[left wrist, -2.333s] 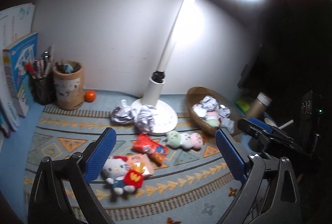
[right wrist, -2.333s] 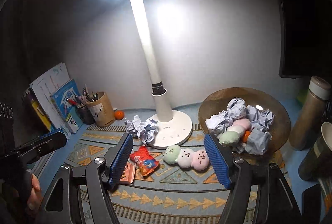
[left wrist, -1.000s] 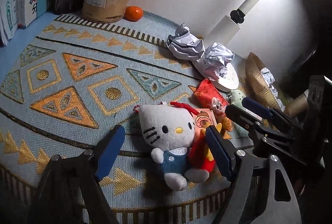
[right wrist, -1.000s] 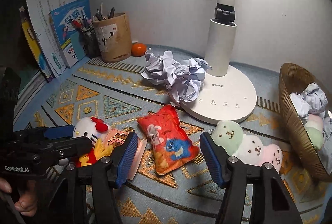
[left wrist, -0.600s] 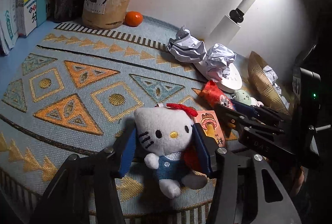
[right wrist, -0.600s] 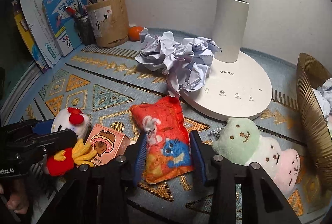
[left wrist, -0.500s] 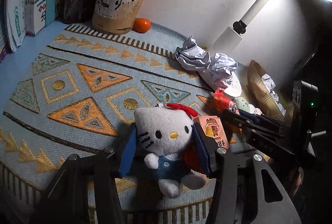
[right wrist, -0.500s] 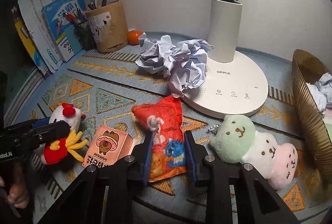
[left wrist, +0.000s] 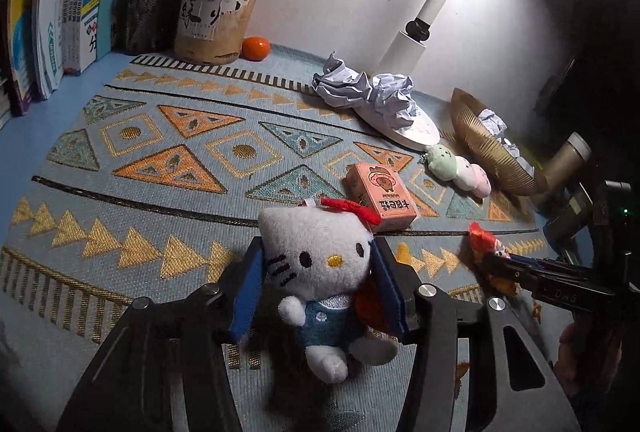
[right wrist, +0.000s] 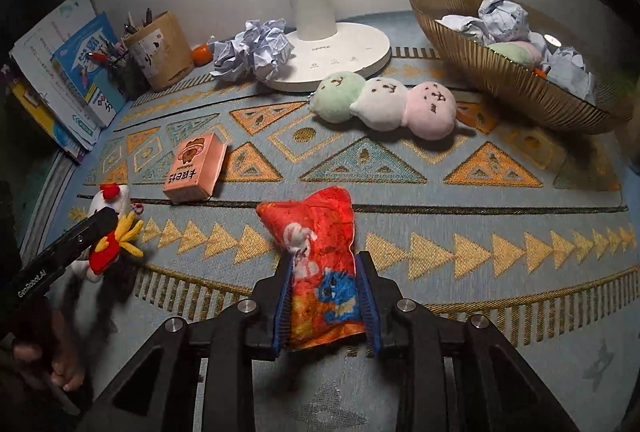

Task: Organize objects
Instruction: 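Carry the Hello Kitty plush and red snack bag over the amber bowl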

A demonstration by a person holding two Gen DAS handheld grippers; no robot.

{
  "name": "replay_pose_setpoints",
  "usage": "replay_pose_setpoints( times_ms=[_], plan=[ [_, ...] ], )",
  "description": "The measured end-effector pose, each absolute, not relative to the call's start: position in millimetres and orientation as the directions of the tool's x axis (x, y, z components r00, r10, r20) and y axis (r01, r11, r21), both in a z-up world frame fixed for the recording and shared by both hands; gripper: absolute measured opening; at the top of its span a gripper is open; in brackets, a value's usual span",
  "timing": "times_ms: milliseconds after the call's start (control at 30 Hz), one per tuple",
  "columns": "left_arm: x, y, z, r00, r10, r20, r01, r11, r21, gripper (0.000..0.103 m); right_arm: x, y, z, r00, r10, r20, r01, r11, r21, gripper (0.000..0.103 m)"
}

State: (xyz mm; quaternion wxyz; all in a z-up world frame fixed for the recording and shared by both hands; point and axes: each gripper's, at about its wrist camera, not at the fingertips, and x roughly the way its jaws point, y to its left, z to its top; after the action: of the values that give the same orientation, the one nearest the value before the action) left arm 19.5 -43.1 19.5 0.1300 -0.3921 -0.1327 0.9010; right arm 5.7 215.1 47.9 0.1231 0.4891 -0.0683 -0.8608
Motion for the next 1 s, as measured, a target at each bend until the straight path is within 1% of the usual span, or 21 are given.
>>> replay_pose_setpoints(
  times_ms=[33, 67, 100, 233, 300, 367, 433, 500, 533, 567, 667, 833, 900, 1000],
  plan=[
    [22, -42, 23, -0.675, 0.336, -0.657, -0.140, -0.932, -0.334, 0.049, 10, 218, 49, -0.501, -0.297, -0.813, 0.156, -0.955, 0.253, 0.045],
    [25, -41, 25, -0.687, 0.342, -0.641, -0.153, -0.931, -0.332, 0.049, 16, 220, 50, -0.512, -0.295, -0.807, 0.160, -0.956, 0.247, 0.058],
    [27, -40, 25, -0.691, 0.342, -0.637, -0.161, -0.931, -0.326, 0.049, 21, 222, 52, -0.525, -0.283, -0.803, 0.164, -0.959, 0.231, 0.063],
    [27, -33, 24, -0.687, 0.331, -0.647, -0.168, -0.938, -0.303, 0.049, 26, 217, 52, -0.517, -0.271, -0.812, 0.238, -0.957, 0.168, 0.064],
    [26, -34, 24, -0.683, 0.344, -0.644, -0.174, -0.933, -0.314, 0.049, 22, 212, 46, -0.511, -0.257, -0.821, 0.254, -0.957, 0.141, 0.064],
    [26, -36, 23, -0.678, 0.359, -0.641, -0.176, -0.926, -0.333, 0.049, 16, 210, 39, -0.504, -0.258, -0.824, 0.250, -0.957, 0.147, 0.065],
    [25, -38, 23, -0.678, 0.360, -0.641, -0.168, -0.925, -0.342, 0.049, 13, 209, 40, -0.525, -0.262, -0.810, 0.257, -0.956, 0.143, 0.064],
    [26, -38, 23, -0.681, 0.355, -0.640, -0.160, -0.925, -0.344, 0.049, 9, 207, 39, -0.522, -0.271, -0.809, 0.256, -0.954, 0.155, 0.054],
    [26, -39, 23, -0.681, 0.355, -0.641, -0.159, -0.925, -0.344, 0.049, 8, 208, 39, -0.525, -0.269, -0.808, 0.242, -0.957, 0.162, 0.044],
    [25, -39, 23, -0.679, 0.356, -0.642, -0.158, -0.925, -0.345, 0.049, 7, 209, 40, -0.523, -0.286, -0.803, 0.238, -0.954, 0.184, 0.040],
    [22, -39, 20, -0.649, 0.380, -0.659, -0.156, -0.914, -0.374, 0.049, 11, 210, 43, -0.540, -0.292, -0.790, 0.234, -0.953, 0.192, 0.032],
    [22, -24, 33, -0.632, 0.415, -0.654, -0.190, -0.902, -0.388, 0.049, 24, 222, 54, -0.568, -0.322, -0.757, 0.222, -0.946, 0.236, 0.030],
    [20, -7, 47, -0.633, 0.440, -0.637, -0.233, -0.893, -0.386, 0.049, 28, 234, 65, -0.587, -0.331, -0.739, 0.206, -0.944, 0.259, 0.030],
    [13, 28, 68, -0.628, 0.464, -0.625, -0.310, -0.885, -0.346, 0.049, 35, 255, 87, -0.634, -0.324, -0.702, 0.186, -0.945, 0.267, 0.030]
  ],
)
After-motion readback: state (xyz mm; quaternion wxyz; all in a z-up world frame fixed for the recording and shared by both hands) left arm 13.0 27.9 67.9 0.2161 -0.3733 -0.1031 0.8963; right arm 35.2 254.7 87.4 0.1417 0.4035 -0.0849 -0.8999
